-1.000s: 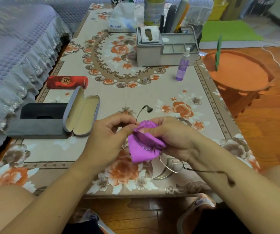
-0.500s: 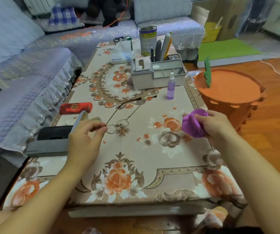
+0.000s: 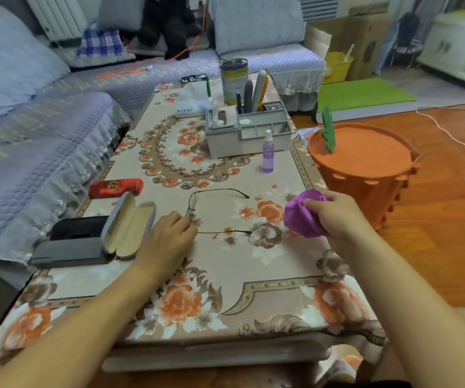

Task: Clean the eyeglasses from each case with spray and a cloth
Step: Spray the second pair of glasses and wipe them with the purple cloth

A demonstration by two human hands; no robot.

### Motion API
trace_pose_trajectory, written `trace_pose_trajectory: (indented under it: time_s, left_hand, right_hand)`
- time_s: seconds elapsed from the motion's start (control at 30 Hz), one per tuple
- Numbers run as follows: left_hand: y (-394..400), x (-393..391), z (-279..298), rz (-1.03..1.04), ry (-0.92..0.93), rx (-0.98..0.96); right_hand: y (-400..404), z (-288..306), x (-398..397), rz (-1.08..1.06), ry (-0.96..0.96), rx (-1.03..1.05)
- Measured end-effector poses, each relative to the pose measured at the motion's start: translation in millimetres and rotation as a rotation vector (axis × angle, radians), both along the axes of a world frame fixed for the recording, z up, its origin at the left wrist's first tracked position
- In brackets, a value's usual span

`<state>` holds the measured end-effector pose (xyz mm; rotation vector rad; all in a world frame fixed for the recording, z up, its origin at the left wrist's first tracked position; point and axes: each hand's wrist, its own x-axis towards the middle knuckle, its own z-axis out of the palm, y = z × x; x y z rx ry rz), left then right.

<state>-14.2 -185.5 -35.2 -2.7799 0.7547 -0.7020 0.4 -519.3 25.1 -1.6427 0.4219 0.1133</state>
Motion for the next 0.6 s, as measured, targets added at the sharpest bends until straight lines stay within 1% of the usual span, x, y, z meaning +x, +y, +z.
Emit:
trace_pose_trajectory:
  time_s: [0.1,0.13,0.17,0.2,0.23,0.27,0.3,0.33,0.37,0.4,0.43,0.5,0.6]
  left_hand:
    - [0,-5,3,-0.008,0.007,0.033]
    - [-4,-12,8,0.001,0.021,0.001]
    - [-12,-24,16,0.027,0.053,-0.086]
    - [-23,-39,25,0.084,0.123,-0.251]
    - [-37,-54,38,0.165,0.248,-0.485]
    - [-54,-67,53,0.272,0.455,-0.786]
    - [-72,-79,67,0.349,0.738,-1.138]
    - [-85,-87,74,0.364,0.984,-1.459]
    - [-97,-92,77,0.332,1.119,-1.682]
    - [-105,-96,78,0.29,1.152,-1.805]
    - [-112,-98,79,0.265,1.12,-1.873]
    - [-119,-100,77,0.268,0.978,-1.963]
    - [-111,-94,70,0.299,0.8,-1.961]
  right_hand:
    - [3,8,-11,0.027,-0.006,0.004]
    - [5,12,-17,0.045,-0.007,0.005]
    - [8,15,-23,0.069,-0.002,0.025]
    - [12,19,-29,0.097,0.008,0.079]
    - [18,21,-36,0.133,0.02,0.16]
    - [25,23,-43,0.17,0.027,0.249]
    - [32,24,-50,0.202,0.03,0.335]
    - [41,26,-57,0.223,0.037,0.403]
    - [49,26,-63,0.244,0.044,0.446]
    - [56,27,-69,0.276,0.046,0.46]
    - [61,27,-72,0.322,0.033,0.45]
    - [64,26,-75,0.42,-0.04,0.363]
    - [58,25,-69,0.5,-0.142,0.196]
